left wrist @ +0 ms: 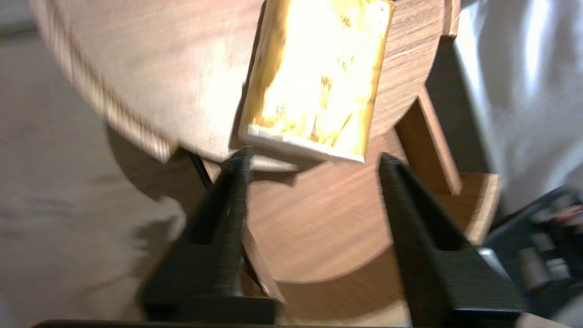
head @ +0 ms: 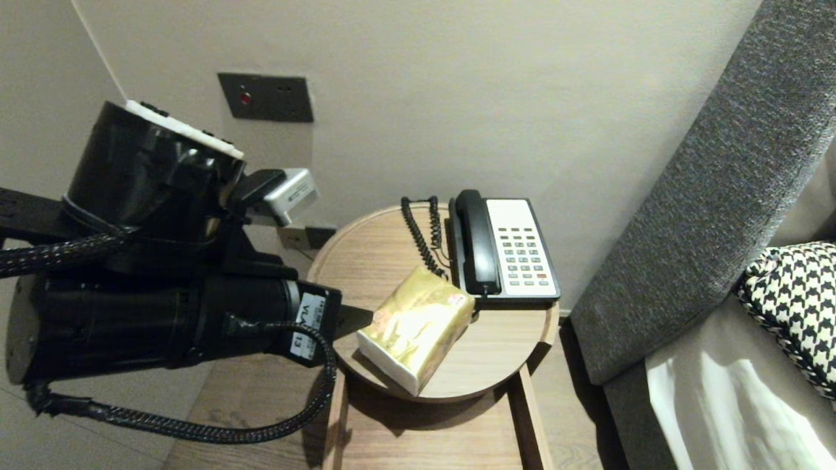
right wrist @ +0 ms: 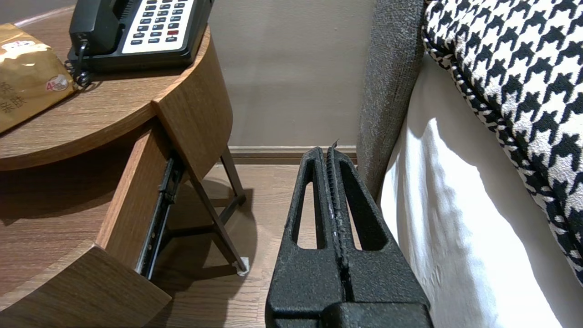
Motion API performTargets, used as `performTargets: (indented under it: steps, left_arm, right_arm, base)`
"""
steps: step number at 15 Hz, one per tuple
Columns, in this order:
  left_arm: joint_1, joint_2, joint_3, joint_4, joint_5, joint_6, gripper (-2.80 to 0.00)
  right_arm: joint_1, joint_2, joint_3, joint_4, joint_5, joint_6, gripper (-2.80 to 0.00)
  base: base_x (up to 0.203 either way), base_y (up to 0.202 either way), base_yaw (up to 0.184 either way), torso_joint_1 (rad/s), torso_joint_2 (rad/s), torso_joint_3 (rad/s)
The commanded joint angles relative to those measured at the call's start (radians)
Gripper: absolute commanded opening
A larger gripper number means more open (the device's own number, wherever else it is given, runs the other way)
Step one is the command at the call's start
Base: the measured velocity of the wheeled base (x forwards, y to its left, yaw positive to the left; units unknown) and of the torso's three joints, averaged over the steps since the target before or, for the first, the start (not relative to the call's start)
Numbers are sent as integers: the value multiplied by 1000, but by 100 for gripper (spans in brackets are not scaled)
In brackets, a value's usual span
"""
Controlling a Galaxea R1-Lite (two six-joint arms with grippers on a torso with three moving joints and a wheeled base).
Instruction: Put the tissue on the table in the drawer one by one
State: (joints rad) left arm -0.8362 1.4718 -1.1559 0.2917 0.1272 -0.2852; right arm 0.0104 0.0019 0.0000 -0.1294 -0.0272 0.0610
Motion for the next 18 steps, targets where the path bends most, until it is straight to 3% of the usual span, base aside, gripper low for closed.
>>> performTargets:
  steps: [1, 4, 5, 10, 18]
  left_arm:
    - [2, 98, -64, 6, 8, 53, 0]
    - [0, 145, -81, -8, 11, 248, 0]
    - [0, 162, -93, -18, 12, 268, 0]
    - [-10, 280, -165, -39, 12, 342, 0]
    - [-11, 406, -222, -72, 13, 338, 0]
  right_arm:
    - [0, 0, 40, -1, 0, 0, -280]
    - [0, 0, 40, -1, 0, 0, -280]
    - [0, 0, 40, -1, 0, 0, -280]
    - [0, 0, 40, -1, 0, 0, -280]
    - [0, 0, 40, -1, 0, 0, -280]
  base:
    - [0, 0, 0, 0, 0, 0]
    - [0, 0, 0, 0, 0, 0]
    - [0, 0, 0, 0, 0, 0]
    - [0, 0, 0, 0, 0, 0]
    - [0, 0, 0, 0, 0, 0]
